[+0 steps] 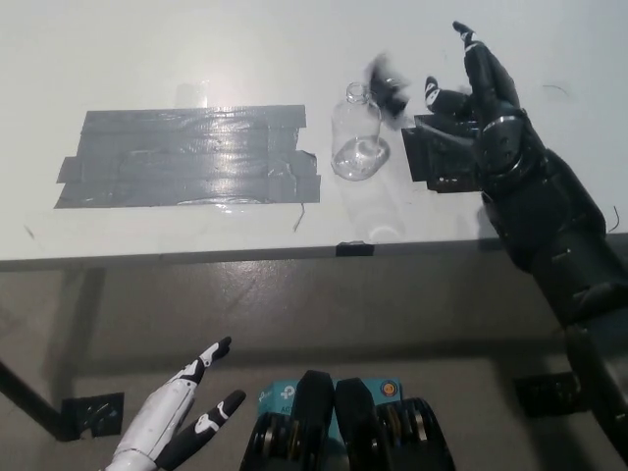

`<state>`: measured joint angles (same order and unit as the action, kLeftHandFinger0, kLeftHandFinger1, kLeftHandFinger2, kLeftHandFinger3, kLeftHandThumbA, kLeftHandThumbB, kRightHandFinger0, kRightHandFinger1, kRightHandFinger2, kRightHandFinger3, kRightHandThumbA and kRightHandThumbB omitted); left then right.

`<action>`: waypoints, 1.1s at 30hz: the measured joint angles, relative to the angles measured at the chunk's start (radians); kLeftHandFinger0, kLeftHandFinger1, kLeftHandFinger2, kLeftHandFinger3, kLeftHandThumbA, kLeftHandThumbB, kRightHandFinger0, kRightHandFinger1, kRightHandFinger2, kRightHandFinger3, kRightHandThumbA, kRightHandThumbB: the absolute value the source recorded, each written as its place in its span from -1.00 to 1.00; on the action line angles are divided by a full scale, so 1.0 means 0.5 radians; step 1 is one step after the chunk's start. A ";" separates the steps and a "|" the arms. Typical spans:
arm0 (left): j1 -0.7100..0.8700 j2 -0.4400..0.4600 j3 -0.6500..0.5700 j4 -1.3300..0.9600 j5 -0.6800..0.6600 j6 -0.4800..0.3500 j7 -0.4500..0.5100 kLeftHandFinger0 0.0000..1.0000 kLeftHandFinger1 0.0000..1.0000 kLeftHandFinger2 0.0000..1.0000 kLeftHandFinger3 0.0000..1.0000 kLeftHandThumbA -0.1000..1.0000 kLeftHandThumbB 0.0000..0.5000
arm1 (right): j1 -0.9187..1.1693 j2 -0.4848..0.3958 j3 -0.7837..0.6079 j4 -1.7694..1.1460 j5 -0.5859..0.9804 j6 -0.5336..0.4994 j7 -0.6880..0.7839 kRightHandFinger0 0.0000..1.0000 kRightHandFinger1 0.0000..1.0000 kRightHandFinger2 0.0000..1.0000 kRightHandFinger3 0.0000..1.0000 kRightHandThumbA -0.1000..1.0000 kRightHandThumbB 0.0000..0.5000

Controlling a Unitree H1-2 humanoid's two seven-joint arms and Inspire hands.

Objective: The robot grabs the black lid of the spray bottle on the desk and places it on the black area of the desk

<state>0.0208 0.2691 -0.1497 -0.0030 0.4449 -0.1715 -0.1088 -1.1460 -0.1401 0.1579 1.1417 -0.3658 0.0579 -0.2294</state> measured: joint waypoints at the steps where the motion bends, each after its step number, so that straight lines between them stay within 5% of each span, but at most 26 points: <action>1: 0.000 0.000 0.001 0.000 0.000 -0.001 0.001 1.00 1.00 1.00 1.00 1.00 -0.11 | 0.000 -0.003 0.001 -0.013 0.000 0.006 0.005 1.00 1.00 1.00 1.00 0.03 0.41; 11: 0.016 0.000 0.005 0.000 0.018 -0.006 0.008 1.00 1.00 1.00 1.00 1.00 -0.14 | 0.021 -0.032 0.005 -0.255 0.001 0.089 0.051 1.00 1.00 1.00 1.00 0.00 0.27; 21: -0.001 0.000 0.017 0.001 0.019 -0.005 0.012 1.00 1.00 1.00 1.00 1.00 -0.13 | 0.221 -0.087 -0.043 -0.833 0.006 0.149 0.092 1.00 1.00 1.00 1.00 0.44 -0.02; 24: -0.029 -0.003 0.017 0.012 0.018 -0.001 0.012 1.00 1.00 1.00 1.00 1.00 -0.15 | 0.308 -0.104 -0.064 -1.063 0.007 0.170 0.112 1.00 1.00 1.00 1.00 0.59 0.07; 25: -0.042 -0.005 0.016 0.016 0.017 0.000 0.012 1.00 1.00 1.00 1.00 1.00 -0.17 | 0.342 -0.106 -0.070 -1.146 0.007 0.177 0.119 1.00 1.00 1.00 1.00 0.67 0.58; 26: -0.056 -0.007 0.016 0.019 0.017 0.001 0.011 1.00 1.00 1.00 1.00 1.00 -0.19 | 0.370 -0.107 -0.073 -1.209 0.008 0.181 0.123 1.00 1.00 1.00 1.00 0.56 0.01; 27: -0.070 -0.008 0.016 0.020 0.017 0.002 0.011 1.00 1.00 1.00 1.00 1.00 -0.20 | 0.407 -0.107 -0.074 -1.281 0.008 0.188 0.128 1.00 1.00 1.00 1.00 0.52 -0.09; 33: -0.124 -0.012 0.016 0.025 0.016 0.004 0.010 1.00 1.00 1.00 1.00 1.00 -0.16 | 0.726 -0.104 -0.073 -1.730 0.007 0.222 0.163 1.00 1.00 1.00 1.00 0.56 -0.04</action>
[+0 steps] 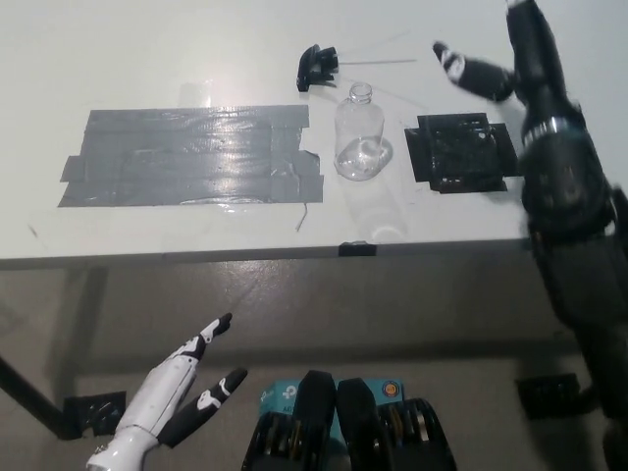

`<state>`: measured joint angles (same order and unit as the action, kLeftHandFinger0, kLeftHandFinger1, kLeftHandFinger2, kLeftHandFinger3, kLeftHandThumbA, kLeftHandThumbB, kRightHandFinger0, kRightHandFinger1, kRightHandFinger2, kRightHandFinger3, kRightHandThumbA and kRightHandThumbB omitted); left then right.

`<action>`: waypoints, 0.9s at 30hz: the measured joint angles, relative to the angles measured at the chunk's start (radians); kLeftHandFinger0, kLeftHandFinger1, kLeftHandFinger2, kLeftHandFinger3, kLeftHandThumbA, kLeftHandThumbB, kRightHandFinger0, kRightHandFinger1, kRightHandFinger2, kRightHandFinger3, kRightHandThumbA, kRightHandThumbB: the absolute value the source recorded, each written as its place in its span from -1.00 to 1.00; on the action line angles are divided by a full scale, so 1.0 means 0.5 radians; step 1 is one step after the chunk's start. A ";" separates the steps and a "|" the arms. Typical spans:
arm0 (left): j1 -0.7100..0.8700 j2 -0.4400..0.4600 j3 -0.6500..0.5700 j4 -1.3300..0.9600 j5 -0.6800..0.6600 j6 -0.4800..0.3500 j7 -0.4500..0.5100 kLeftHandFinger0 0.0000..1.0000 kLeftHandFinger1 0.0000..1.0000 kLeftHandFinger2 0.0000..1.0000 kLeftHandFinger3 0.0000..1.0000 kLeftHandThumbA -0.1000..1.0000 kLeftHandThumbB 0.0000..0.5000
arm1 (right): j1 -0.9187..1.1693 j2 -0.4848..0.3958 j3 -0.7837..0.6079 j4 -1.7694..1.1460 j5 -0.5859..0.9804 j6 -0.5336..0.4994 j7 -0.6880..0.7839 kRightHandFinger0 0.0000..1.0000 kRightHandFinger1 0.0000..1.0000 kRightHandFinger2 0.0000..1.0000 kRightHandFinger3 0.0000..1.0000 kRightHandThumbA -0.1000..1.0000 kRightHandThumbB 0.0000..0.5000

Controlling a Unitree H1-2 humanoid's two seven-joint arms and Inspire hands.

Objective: The robot grabs the black lid of the spray bottle on the desk and places it on the black area of the desk

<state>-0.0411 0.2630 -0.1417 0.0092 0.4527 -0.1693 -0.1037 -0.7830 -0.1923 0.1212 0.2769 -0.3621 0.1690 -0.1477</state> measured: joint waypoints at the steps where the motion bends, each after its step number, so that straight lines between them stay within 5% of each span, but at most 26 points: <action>1: -0.006 0.000 0.000 0.001 0.000 0.000 0.000 1.00 1.00 1.00 1.00 1.00 -0.17 | 0.078 0.001 0.002 -0.082 0.000 0.004 0.006 1.00 1.00 1.00 1.00 0.55 -0.04; 6: -0.044 -0.001 0.001 0.012 -0.004 0.001 0.000 1.00 1.00 1.00 1.00 1.00 -0.25 | 0.449 0.001 0.003 -0.448 0.002 0.019 0.031 1.00 1.00 1.00 1.00 0.53 -0.06; 13: -0.115 -0.004 0.027 0.019 -0.037 -0.001 0.001 1.00 1.00 1.00 1.00 1.00 -0.17 | 1.029 0.004 0.042 -0.940 0.028 -0.021 0.073 1.00 1.00 1.00 1.00 0.27 -0.45; 27: 0.025 -0.036 0.063 0.018 -0.106 -0.020 0.003 1.00 1.00 1.00 1.00 1.00 -0.19 | 1.304 0.012 0.123 -0.595 0.002 -0.313 0.079 1.00 1.00 1.00 1.00 0.42 -0.37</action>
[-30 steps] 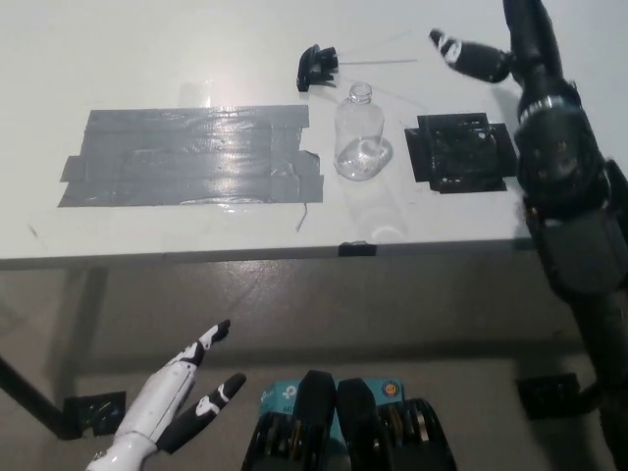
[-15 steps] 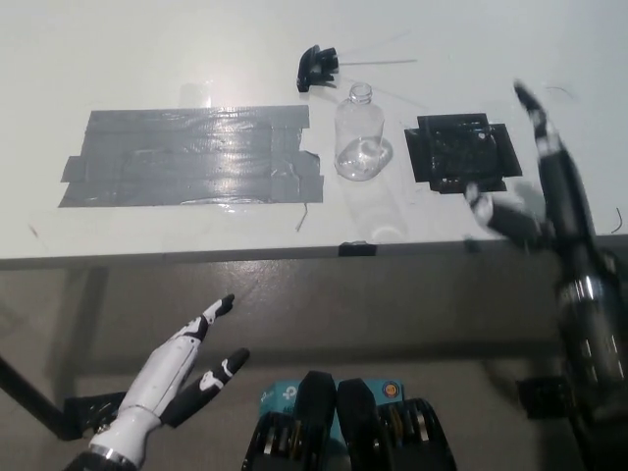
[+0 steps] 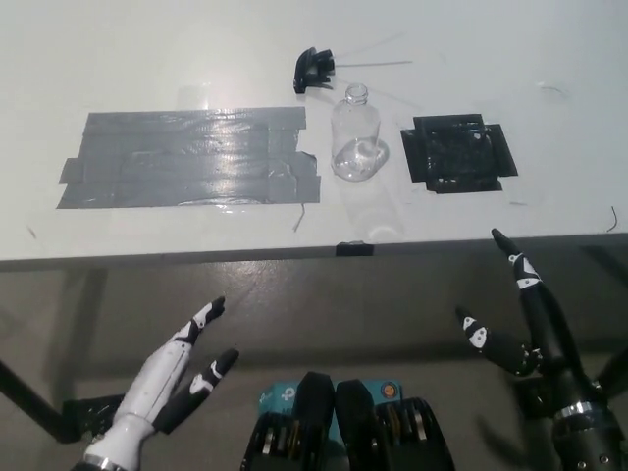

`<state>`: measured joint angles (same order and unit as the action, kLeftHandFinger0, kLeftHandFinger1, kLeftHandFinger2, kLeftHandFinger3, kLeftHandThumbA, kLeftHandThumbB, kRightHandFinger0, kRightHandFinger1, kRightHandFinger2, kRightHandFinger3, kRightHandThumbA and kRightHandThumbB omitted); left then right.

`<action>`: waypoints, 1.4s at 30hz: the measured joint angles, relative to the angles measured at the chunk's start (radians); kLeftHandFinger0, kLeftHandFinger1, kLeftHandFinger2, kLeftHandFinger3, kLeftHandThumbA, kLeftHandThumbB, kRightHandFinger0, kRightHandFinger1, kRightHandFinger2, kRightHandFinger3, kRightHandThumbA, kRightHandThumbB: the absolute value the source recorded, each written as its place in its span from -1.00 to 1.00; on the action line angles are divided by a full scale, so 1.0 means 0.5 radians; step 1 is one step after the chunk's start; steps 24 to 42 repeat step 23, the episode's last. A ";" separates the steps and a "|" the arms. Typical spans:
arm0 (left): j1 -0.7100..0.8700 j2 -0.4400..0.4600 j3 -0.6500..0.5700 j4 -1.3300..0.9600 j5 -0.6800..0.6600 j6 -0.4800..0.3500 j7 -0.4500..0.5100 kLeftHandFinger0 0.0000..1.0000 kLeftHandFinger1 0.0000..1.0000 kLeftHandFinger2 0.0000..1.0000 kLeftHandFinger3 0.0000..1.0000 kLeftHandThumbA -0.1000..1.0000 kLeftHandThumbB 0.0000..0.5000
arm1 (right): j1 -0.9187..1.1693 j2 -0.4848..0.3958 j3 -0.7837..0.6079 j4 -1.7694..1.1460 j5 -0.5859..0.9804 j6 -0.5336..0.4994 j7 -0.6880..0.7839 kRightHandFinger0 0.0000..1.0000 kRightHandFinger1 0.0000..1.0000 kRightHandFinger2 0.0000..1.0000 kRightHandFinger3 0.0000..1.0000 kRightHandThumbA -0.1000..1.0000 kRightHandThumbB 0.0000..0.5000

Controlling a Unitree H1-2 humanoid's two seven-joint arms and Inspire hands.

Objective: The robot grabs the black lid of the spray bottle on the desk and places it on the black area of the desk

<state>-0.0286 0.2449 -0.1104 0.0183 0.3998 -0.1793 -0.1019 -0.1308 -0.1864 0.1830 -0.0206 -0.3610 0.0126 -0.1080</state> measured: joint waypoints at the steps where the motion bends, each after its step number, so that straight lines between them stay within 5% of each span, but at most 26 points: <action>1: 0.026 0.000 0.000 0.000 -0.004 -0.004 0.000 1.00 1.00 1.00 1.00 1.00 -0.19 | 0.019 0.003 0.010 0.005 -0.001 -0.014 0.001 1.00 1.00 1.00 1.00 0.42 -0.37; 3: 0.068 0.000 -0.001 0.000 -0.010 -0.010 0.000 1.00 1.00 1.00 1.00 1.00 -0.08 | 0.063 0.008 0.026 0.017 -0.004 -0.030 0.001 1.00 1.00 1.00 1.00 0.34 -0.40; 23: 0.290 -0.007 -0.033 -0.001 -0.015 -0.048 0.001 1.00 1.00 1.00 1.00 1.00 -0.14 | 0.273 0.010 0.100 0.126 -0.009 -0.137 0.039 1.00 1.00 1.00 1.00 0.17 -0.40; 42: 0.290 -0.007 -0.033 -0.001 -0.015 -0.048 0.001 1.00 1.00 1.00 1.00 1.00 -0.14 | 0.273 0.010 0.100 0.126 -0.009 -0.137 0.039 1.00 1.00 1.00 1.00 0.17 -0.40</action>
